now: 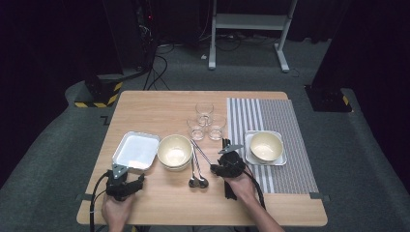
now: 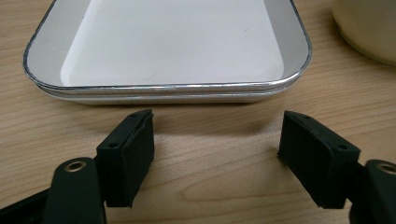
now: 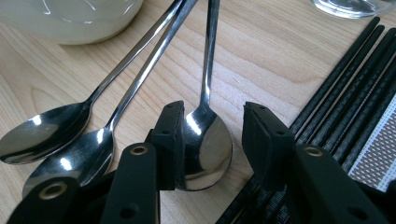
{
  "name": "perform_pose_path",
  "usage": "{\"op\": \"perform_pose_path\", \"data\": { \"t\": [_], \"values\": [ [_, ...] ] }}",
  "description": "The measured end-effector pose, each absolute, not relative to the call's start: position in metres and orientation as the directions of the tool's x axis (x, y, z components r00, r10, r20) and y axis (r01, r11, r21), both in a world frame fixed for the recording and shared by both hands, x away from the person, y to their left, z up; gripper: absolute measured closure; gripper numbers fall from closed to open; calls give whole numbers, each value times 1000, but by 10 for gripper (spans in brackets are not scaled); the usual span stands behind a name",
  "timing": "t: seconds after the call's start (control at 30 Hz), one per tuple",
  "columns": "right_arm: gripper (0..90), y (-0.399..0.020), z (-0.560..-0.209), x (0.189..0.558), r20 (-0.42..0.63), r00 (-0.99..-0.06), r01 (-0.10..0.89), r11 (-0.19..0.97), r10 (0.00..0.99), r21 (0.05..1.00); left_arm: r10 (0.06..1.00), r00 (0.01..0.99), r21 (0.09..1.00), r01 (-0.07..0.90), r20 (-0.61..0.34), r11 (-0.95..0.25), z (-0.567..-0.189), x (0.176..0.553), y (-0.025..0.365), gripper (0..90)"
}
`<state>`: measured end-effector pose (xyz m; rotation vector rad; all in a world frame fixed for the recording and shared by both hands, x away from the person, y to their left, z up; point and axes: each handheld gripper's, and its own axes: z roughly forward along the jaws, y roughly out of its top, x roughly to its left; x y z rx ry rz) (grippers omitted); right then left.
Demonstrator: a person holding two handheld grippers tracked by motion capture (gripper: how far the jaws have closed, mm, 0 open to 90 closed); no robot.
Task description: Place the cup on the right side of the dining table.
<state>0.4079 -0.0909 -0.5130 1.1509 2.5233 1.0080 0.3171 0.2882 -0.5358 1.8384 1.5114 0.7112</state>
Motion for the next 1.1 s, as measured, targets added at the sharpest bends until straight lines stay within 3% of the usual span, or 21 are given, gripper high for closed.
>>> {"op": "perform_pose_path", "data": {
  "t": [0.53, 1.1],
  "values": [
    [608, -88, -517, 406, 51, -695, 571, 507, 717, 645, 982, 188, 764, 632, 11, -129, -536, 317, 288, 267],
    [729, -91, -517, 405, 58, -691, 575, 500, 720, 648, 982, 188, 765, 631, 9, -128, -536, 317, 288, 267]
  ]
}}
